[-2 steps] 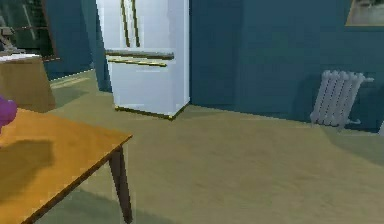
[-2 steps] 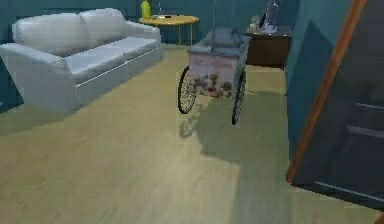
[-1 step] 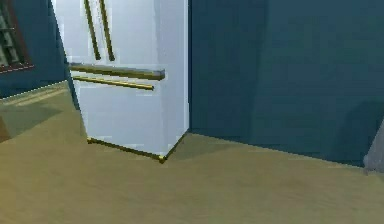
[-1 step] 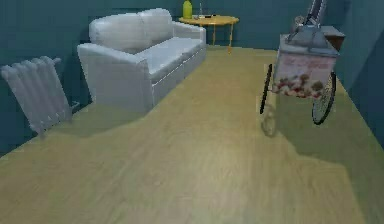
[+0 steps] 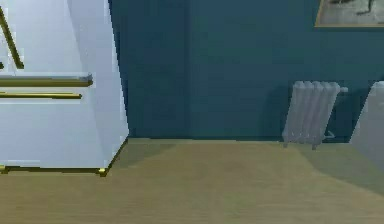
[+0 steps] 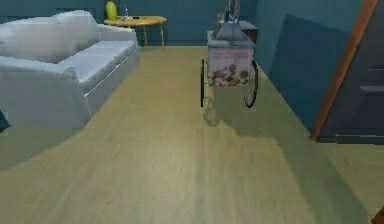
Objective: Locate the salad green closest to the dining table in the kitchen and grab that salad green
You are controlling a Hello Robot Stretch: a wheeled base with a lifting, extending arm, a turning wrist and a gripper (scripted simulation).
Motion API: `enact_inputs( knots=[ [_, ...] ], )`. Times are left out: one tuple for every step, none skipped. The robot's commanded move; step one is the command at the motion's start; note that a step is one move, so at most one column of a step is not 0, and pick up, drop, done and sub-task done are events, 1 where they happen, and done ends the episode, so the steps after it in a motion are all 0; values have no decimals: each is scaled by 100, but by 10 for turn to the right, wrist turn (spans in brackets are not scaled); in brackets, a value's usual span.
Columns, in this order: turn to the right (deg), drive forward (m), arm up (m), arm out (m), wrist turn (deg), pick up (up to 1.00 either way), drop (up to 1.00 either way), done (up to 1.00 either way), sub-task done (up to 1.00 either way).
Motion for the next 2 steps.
enact_inputs(
  knots=[
    [0,15,0,0,0,0,0,0,0],
    [-390,0,0,0,0,0,0,0,0]
  ],
)
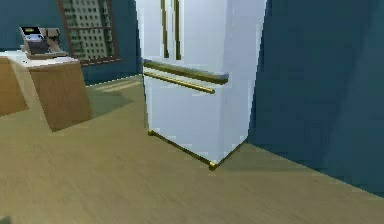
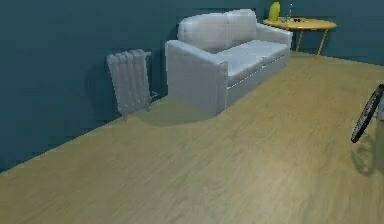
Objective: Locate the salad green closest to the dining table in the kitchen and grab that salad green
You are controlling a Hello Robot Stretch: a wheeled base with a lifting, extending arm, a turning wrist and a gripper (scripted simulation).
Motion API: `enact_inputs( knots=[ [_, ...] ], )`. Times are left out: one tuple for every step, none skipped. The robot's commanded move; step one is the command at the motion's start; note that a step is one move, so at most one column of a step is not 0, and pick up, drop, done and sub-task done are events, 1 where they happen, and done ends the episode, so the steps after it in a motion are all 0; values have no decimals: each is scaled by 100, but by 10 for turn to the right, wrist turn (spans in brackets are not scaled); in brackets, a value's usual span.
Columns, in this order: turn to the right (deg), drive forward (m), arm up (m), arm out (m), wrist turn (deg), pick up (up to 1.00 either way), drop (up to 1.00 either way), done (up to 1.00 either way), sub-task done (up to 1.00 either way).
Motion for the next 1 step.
enact_inputs(
  knots=[
    [0,35,0,0,0,0,0,0,0]
  ],
)
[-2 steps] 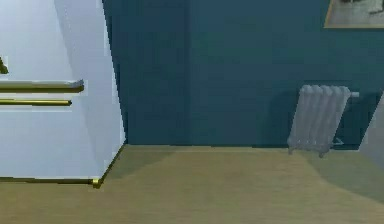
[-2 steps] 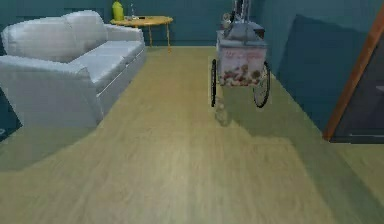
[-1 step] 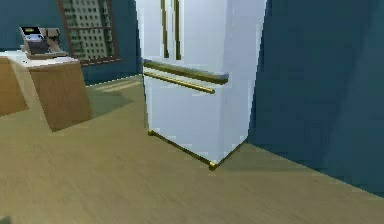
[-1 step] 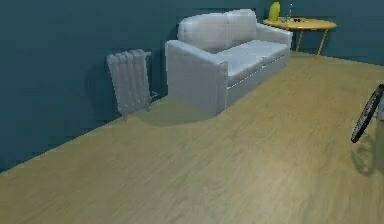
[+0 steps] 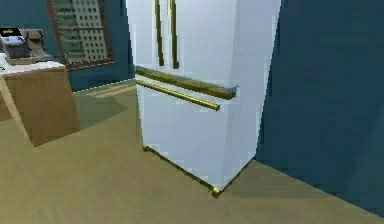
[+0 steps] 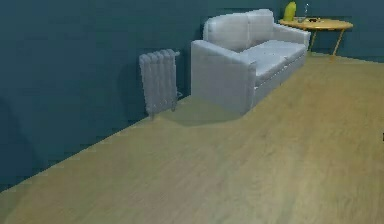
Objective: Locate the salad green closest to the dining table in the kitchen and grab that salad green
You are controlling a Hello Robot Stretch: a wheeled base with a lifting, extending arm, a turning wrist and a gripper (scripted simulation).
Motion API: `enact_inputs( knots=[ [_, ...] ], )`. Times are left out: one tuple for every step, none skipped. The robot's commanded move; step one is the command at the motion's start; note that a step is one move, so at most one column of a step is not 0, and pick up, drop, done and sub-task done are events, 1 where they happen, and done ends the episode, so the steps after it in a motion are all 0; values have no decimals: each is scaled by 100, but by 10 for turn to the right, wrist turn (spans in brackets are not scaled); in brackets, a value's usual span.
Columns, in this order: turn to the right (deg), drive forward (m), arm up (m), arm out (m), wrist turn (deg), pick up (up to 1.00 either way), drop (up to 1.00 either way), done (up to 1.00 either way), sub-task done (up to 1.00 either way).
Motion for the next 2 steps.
enact_inputs(
  knots=[
    [-450,0,0,0,0,0,0,0,0],
    [-30,0,0,0,0,0,0,0,0]
  ],
)
